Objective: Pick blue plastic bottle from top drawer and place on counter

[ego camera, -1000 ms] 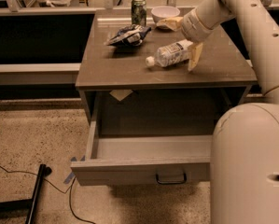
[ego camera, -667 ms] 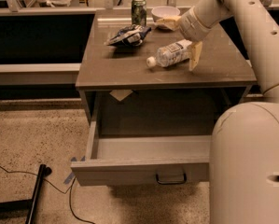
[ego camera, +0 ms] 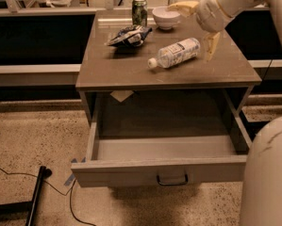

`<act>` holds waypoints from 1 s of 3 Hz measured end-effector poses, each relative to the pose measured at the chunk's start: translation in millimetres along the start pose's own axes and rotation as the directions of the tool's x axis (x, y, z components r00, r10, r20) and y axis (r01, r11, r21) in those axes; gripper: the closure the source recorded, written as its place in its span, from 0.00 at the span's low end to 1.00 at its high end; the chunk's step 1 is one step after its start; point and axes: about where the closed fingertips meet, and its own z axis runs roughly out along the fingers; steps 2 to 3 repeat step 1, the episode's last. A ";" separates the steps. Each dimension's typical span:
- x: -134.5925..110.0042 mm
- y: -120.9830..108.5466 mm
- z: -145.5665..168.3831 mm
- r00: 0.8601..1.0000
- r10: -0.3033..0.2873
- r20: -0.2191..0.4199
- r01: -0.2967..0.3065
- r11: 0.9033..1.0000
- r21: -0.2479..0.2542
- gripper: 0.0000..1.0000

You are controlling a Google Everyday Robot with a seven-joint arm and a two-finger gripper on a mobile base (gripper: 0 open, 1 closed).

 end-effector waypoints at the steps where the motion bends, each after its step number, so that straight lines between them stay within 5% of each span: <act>1: 1.2 2.6 -2.6 1.000 0.004 -0.002 -0.004 1.000 0.003 0.00; 3: 1.2 2.6 -2.6 1.000 0.004 -0.002 -0.004 1.000 0.003 0.00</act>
Offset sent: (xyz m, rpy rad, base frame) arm 0.0000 0.0000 0.0000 0.0000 0.0000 0.0000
